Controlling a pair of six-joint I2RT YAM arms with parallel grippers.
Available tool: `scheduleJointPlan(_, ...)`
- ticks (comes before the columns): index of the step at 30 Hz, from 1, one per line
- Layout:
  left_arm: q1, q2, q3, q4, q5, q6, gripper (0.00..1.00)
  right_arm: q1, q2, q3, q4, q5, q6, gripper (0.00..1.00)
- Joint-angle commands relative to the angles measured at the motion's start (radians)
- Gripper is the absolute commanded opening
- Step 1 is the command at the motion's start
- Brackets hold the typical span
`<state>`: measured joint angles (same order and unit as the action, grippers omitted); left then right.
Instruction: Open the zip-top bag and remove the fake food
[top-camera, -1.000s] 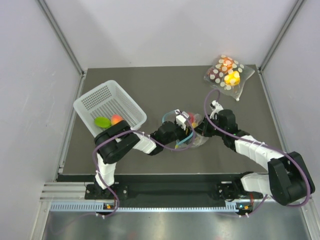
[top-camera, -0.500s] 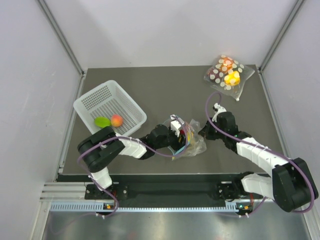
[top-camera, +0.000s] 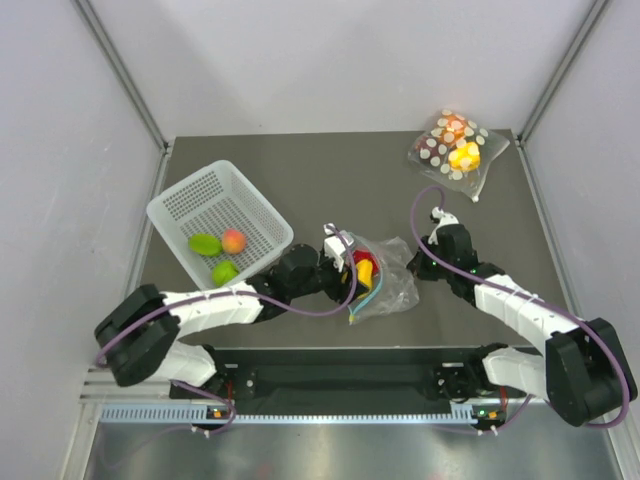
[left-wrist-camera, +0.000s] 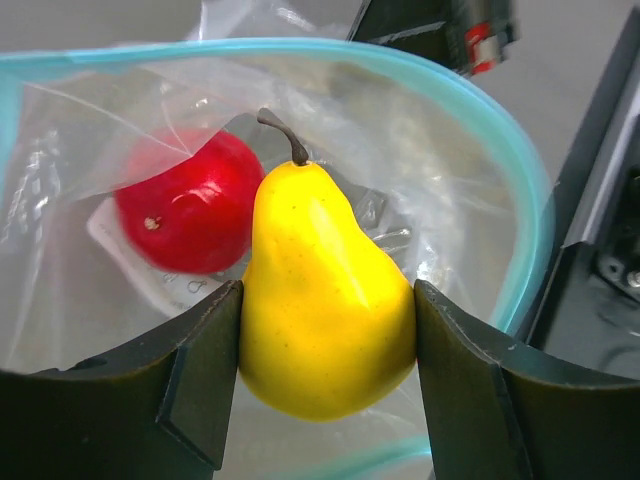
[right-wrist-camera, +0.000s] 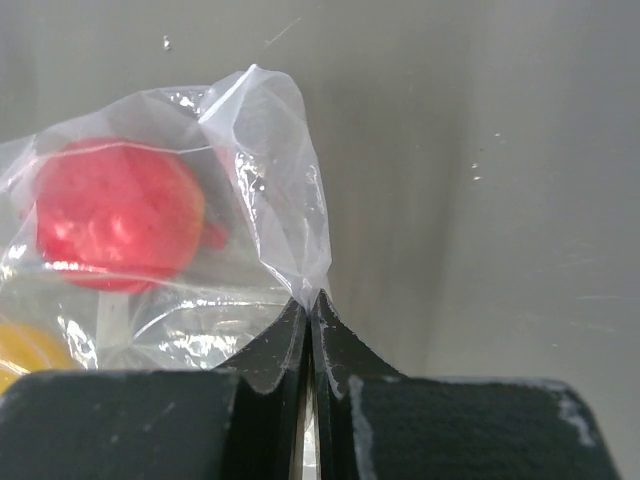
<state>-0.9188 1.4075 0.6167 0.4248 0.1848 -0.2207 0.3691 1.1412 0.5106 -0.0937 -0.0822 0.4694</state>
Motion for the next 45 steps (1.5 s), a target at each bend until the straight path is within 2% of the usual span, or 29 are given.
scheduleJointPlan(1,0.001,-0.125,-0.006,-0.110,-0.015,0.021,0.22,-0.012,-0.024,0.062,-0.014,0.052,-0.031,0.00)
scheduleJointPlan(7,0.003,-0.277,-0.011,-0.245,-0.042,0.020,0.22,-0.013,-0.047,0.075,-0.021,0.061,-0.038,0.00)
scheduleJointPlan(11,0.005,-0.395,-0.011,-0.400,-0.105,0.009,0.24,-0.012,-0.070,0.092,-0.038,0.058,-0.055,0.00)
scheduleJointPlan(16,0.037,-0.576,0.015,-0.581,-0.307,-0.025,0.25,-0.012,-0.107,0.109,-0.060,0.070,-0.074,0.00)
scheduleJointPlan(21,0.104,-0.688,0.044,-0.652,-0.441,-0.066,0.29,-0.012,-0.118,0.129,-0.080,0.075,-0.083,0.00)
scheduleJointPlan(23,0.144,-0.690,0.060,-0.678,-0.464,-0.088,0.30,-0.013,-0.115,0.132,-0.084,0.070,-0.087,0.00)
scheduleJointPlan(25,0.246,-0.674,0.081,-0.686,-0.441,-0.103,0.31,-0.013,-0.112,0.128,-0.080,0.067,-0.086,0.00)
scheduleJointPlan(29,0.495,-0.627,0.091,-0.629,-0.273,-0.149,0.31,-0.013,-0.100,0.126,-0.069,0.052,-0.086,0.00)
scheduleJointPlan(35,0.703,-0.466,0.133,-0.563,-0.202,-0.180,0.30,-0.013,-0.100,0.118,-0.058,0.022,-0.087,0.00)
scheduleJointPlan(37,0.748,-0.411,0.144,-0.520,-0.156,-0.192,0.29,-0.015,-0.101,0.117,-0.057,0.015,-0.084,0.00)
scheduleJointPlan(42,0.811,-0.297,0.236,-0.543,-0.222,-0.158,0.32,-0.013,-0.121,0.098,-0.046,0.006,-0.077,0.00)
scheduleJointPlan(45,0.831,-0.256,0.275,-0.555,-0.263,-0.137,0.40,-0.013,-0.123,0.098,-0.050,0.006,-0.078,0.00)
